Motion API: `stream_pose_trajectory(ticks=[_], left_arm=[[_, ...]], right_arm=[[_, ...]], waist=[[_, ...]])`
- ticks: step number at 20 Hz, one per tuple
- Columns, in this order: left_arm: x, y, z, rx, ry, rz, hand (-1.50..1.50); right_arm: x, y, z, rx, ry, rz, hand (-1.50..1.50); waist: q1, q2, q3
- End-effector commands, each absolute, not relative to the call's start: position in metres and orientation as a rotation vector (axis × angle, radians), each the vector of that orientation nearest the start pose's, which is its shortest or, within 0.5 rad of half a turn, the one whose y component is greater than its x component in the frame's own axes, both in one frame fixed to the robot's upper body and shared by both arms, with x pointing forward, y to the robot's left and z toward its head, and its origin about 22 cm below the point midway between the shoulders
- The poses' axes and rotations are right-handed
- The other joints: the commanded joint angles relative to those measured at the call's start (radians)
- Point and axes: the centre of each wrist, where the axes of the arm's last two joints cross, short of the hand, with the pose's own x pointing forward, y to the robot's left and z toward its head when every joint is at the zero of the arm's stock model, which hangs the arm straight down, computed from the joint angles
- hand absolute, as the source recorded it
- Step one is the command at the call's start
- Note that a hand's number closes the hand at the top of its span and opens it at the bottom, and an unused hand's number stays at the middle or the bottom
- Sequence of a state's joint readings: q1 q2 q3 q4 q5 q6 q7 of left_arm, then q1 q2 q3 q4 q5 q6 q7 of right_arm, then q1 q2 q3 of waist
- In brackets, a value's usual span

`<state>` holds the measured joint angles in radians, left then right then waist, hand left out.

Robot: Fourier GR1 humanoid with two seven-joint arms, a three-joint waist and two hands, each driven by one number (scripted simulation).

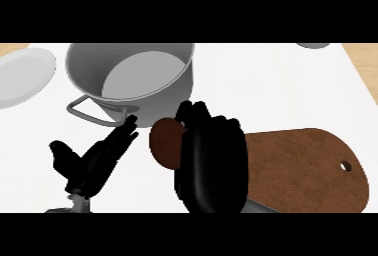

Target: Pick the cupcake from the cutting board and place it in the pot

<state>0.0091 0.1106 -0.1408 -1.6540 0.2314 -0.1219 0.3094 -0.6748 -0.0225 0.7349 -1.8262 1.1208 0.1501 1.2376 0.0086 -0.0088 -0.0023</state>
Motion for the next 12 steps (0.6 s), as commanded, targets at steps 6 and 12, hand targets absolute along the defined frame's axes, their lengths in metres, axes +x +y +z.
stream_pose_trajectory(ticks=[6, 12], left_arm=[[0.249, 0.216, 0.013, -0.297, -1.305, -0.165, 0.00], [0.253, 0.219, 0.034, -0.287, -1.329, -0.168, 0.00]], right_arm=[[0.229, 0.007, 0.264, -1.087, -1.529, 0.605, 1.50], [0.275, 0.025, 0.296, -1.071, -1.519, 0.580, 1.50]], waist=[[0.015, 0.007, -0.001], [0.037, 0.010, 0.000]])
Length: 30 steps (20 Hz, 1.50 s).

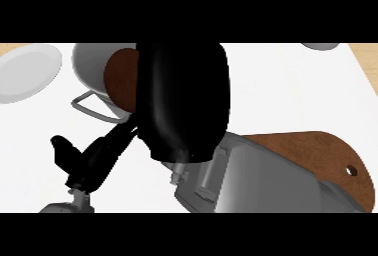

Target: Pick the cupcake from the cutting board and place it in the pot

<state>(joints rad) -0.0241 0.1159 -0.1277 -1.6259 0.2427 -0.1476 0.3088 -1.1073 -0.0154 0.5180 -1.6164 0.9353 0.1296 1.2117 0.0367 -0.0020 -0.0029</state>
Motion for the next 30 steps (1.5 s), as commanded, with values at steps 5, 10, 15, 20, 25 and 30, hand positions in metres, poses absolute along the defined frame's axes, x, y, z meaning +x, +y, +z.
stream_pose_trajectory(ticks=[5, 10, 15, 20, 25, 30], left_arm=[[0.241, 0.214, 0.028, -0.303, -1.325, -0.188, 0.00], [0.254, 0.199, 0.033, -0.310, -1.329, -0.211, 0.00], [0.241, 0.201, 0.017, -0.345, -1.322, -0.223, 0.00], [0.249, 0.197, 0.028, -0.325, -1.344, -0.246, 0.00], [0.256, 0.187, 0.035, -0.354, -1.359, -0.267, 0.00], [0.263, 0.185, 0.044, -0.351, -1.363, -0.292, 0.00]], right_arm=[[0.320, 0.033, 0.308, -1.068, -1.489, 0.594, 1.50], [0.365, 0.037, 0.284, -1.044, -1.510, 0.615, 1.50], [0.389, 0.040, 0.277, -1.037, -1.470, 0.631, 1.50], [0.407, 0.034, 0.251, -1.019, -1.482, 0.609, 1.50], [0.417, 0.026, 0.235, -0.962, -1.533, 0.558, 1.50], [0.427, 0.020, 0.230, -0.954, -1.457, 0.577, 1.50]], waist=[[0.018, 0.007, 0.000], [0.036, 0.021, 0.000], [0.052, 0.023, -0.001], [0.075, 0.031, -0.001], [0.100, 0.042, -0.001], [0.130, 0.049, -0.002]])
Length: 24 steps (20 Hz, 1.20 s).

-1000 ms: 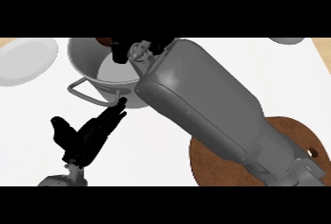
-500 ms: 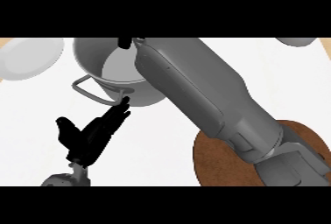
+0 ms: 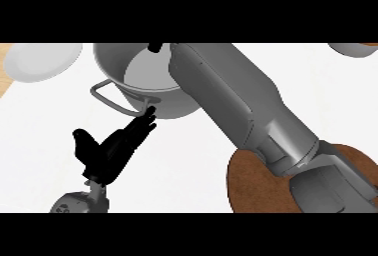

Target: Pick the cupcake from the cutting board and place it in the pot

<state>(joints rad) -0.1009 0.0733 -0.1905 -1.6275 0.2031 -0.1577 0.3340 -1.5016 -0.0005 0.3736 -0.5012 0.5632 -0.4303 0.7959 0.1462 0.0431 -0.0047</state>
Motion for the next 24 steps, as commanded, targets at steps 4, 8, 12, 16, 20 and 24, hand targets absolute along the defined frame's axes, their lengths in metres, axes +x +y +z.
stream_pose_trajectory(ticks=[4, 8, 12, 16, 20, 24], left_arm=[[0.253, 0.173, 0.034, -0.392, -1.344, -0.311, 0.00], [0.263, 0.177, 0.034, -0.389, -1.347, -0.322, 0.00], [0.266, 0.168, 0.046, -0.396, -1.374, -0.340, 0.00], [0.268, 0.168, 0.041, -0.402, -1.353, -0.344, 0.00], [0.266, 0.171, 0.041, -0.392, -1.329, -0.321, 0.00], [0.266, 0.177, 0.045, -0.349, -1.345, -0.312, 0.00]], right_arm=[[0.436, 0.003, 0.207, -0.881, -1.426, 0.422, 1.50], [0.436, -0.003, 0.210, -0.696, -1.481, 0.245, -1.50], [0.438, -0.010, 0.197, -0.668, -1.545, 0.173, -1.50], [0.438, -0.011, 0.202, -0.634, -1.624, 0.089, -1.50], [0.442, -0.014, 0.191, -0.711, -1.671, 0.048, -1.50], [0.446, -0.023, 0.175, -0.750, -1.644, 0.021, -1.50]], waist=[[0.036, 0.012, 0.001], [0.049, 0.026, 0.003], [0.067, 0.026, 0.003], [0.069, 0.027, 0.003], [0.038, 0.011, 0.002], [0.015, 0.004, 0.003]])
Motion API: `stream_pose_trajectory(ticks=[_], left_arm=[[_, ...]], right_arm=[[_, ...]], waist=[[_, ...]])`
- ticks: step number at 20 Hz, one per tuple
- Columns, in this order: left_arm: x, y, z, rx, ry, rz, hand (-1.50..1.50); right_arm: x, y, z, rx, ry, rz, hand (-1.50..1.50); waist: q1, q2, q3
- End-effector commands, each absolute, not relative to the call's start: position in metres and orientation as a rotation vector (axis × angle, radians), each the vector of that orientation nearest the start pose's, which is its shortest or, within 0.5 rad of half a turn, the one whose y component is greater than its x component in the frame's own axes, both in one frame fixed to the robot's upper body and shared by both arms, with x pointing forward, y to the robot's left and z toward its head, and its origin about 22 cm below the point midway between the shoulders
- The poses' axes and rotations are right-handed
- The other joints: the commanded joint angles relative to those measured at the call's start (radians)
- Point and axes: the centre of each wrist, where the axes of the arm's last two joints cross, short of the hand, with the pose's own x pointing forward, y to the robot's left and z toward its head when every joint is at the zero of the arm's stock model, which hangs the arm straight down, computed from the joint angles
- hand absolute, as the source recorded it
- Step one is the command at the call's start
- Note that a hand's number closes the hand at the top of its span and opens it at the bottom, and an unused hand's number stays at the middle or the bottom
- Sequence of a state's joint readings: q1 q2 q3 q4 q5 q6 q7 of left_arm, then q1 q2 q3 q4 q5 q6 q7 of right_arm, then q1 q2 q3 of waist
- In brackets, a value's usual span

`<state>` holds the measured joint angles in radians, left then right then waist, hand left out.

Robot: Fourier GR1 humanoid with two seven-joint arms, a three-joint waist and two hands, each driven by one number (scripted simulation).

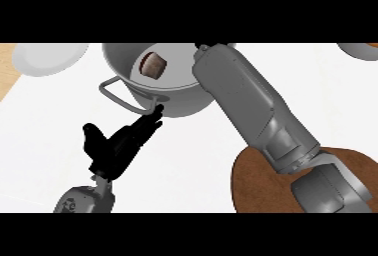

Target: Pick the cupcake from the cutting board and place it in the pot

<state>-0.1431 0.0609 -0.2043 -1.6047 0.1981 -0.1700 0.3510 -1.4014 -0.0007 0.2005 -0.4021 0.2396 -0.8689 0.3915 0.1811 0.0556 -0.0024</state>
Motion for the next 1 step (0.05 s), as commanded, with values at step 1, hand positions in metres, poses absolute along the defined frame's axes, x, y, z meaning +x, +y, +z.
stream_pose_trajectory(ticks=[1], left_arm=[[0.2615, 0.1843, 0.0373, -0.362, -1.351, -0.288, 0.00]], right_arm=[[0.4468, -0.0261, 0.1698, -0.765, -1.620, -0.014, -1.50]], waist=[[-0.018, -0.010, 0.000]])
